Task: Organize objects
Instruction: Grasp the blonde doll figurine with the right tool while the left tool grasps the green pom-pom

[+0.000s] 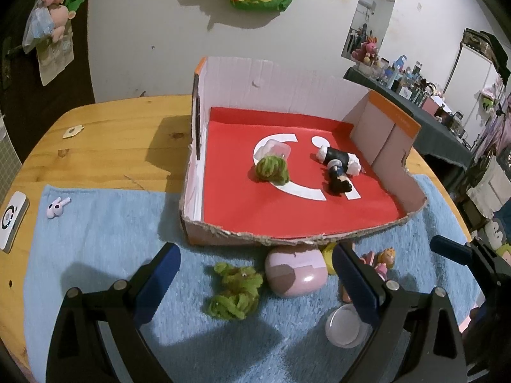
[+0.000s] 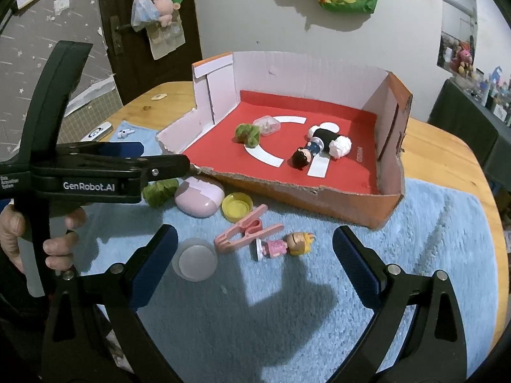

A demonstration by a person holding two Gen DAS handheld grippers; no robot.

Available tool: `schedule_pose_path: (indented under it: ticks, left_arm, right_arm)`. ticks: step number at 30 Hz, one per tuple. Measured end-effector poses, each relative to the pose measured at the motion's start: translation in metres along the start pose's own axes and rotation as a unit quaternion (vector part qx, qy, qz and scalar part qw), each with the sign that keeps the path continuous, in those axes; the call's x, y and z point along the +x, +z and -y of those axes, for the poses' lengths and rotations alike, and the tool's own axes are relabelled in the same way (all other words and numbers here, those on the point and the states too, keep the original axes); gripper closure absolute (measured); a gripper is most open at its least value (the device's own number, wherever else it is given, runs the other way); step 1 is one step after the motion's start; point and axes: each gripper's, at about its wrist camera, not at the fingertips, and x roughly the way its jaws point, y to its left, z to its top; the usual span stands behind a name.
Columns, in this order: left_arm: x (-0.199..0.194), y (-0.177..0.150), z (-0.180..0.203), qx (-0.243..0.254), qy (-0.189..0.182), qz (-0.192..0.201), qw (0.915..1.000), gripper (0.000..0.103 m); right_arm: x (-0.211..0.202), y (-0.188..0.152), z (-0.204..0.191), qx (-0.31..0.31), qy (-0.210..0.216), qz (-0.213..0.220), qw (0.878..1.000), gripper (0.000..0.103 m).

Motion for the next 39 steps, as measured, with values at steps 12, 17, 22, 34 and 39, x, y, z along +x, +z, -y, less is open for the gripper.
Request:
schedule_pose_path:
  ticks: [12,17,22,34,39]
  left_arm:
    - [0.002,-0.011,-0.003,0.008,0.001,-0.007,0.9999,0.005]
    - [0.004,-0.018,-0.008,0.008,0.001,-0.010,0.9999,0.006]
    - [0.005,-0.021,-0.013,0.008,-0.002,-0.016,0.9998,0.019]
    - [0.008,-0.030,-0.018,0.018,-0.008,-0.021,0.9996,0.039]
    - [0.009,-0.031,-0.019,0.020,-0.016,-0.017,0.9995,0.045]
  right_arm:
    - [0.014,-0.011,0.009,-0.016,-0.024,-0.027,0.999,0.004]
    - [0.020,-0.013,0.020,-0.008,-0.029,-0.033,0.999,0.004]
    - [0.027,-0.015,0.022,-0.013,-0.027,-0.043,0.999,0.018]
    - [0.043,-0.018,0.023,-0.020,-0.025,-0.064,0.997,0.040]
    - [0.046,-0.016,0.023,-0.024,-0.025,-0.064,0.997,0.047]
